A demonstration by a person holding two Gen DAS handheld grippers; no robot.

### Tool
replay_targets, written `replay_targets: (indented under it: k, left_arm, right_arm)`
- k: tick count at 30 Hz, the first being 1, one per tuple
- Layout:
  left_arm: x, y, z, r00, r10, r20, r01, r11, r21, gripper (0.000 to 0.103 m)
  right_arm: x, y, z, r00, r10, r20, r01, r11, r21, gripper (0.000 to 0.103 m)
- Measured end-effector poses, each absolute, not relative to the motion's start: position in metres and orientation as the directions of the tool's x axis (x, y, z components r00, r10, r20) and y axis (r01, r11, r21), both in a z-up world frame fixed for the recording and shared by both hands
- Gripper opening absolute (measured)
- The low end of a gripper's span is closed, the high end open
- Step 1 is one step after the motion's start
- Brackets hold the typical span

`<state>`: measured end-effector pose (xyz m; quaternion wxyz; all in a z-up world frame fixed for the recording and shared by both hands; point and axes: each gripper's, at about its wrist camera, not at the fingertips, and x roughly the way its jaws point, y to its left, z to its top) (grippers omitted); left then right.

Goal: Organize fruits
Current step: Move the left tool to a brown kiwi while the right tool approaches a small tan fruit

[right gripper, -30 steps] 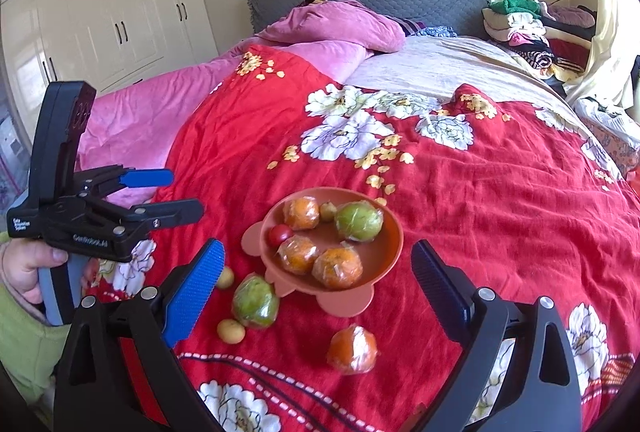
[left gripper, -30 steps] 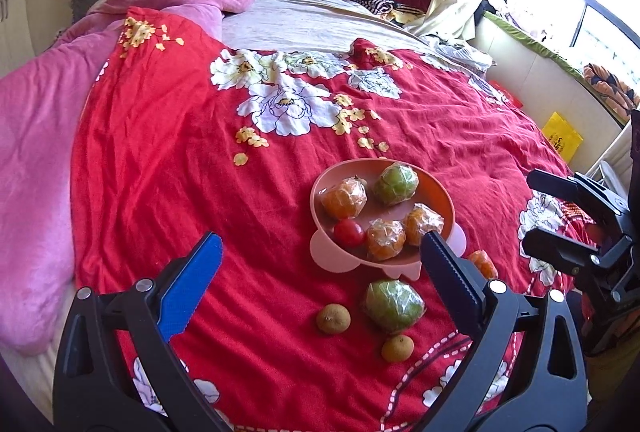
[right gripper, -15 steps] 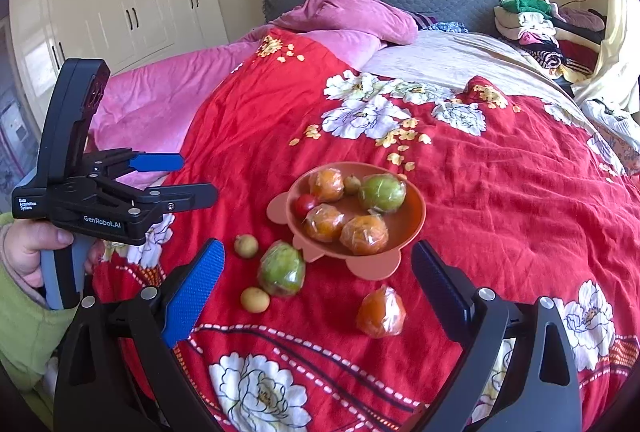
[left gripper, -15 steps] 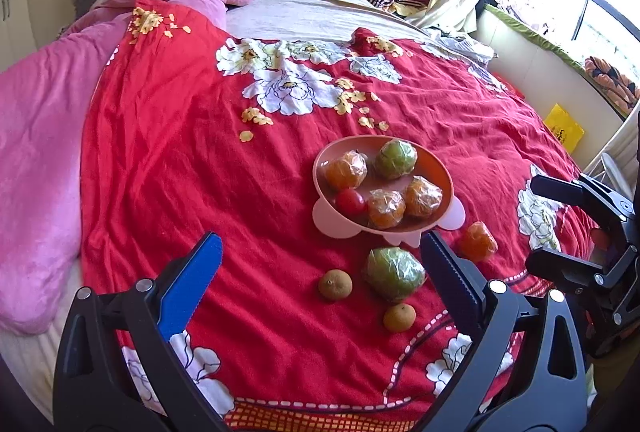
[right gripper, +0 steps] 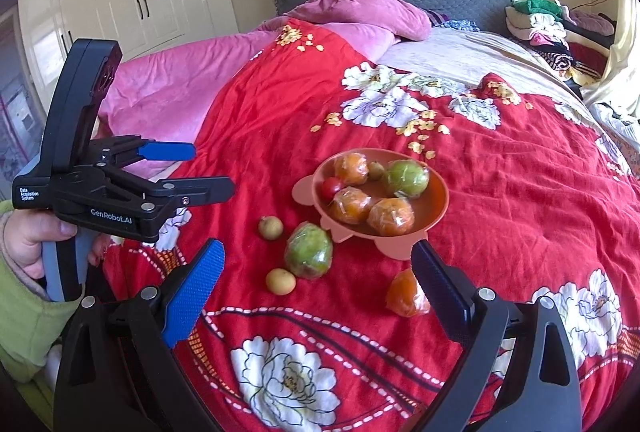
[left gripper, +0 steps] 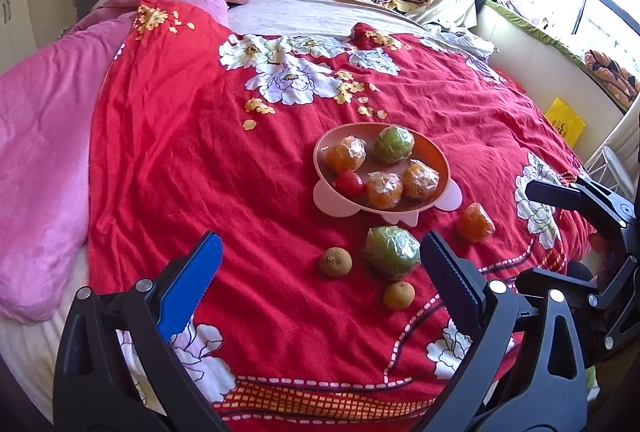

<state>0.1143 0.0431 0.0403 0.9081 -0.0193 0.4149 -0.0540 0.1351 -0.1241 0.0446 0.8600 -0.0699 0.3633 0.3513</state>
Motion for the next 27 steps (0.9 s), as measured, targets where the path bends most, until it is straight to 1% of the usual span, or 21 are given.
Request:
replay_targets:
  k: [27]
  left_arm:
    - [0.093,0.047,0.026,0.613,-0.102,-0.783,0.057,0.995,-0.085,0.093]
  right_arm:
    - [0.109,-0.103,0.025,0.446,0.553,-0.704,-0.691,0.712,0.121,0.094]
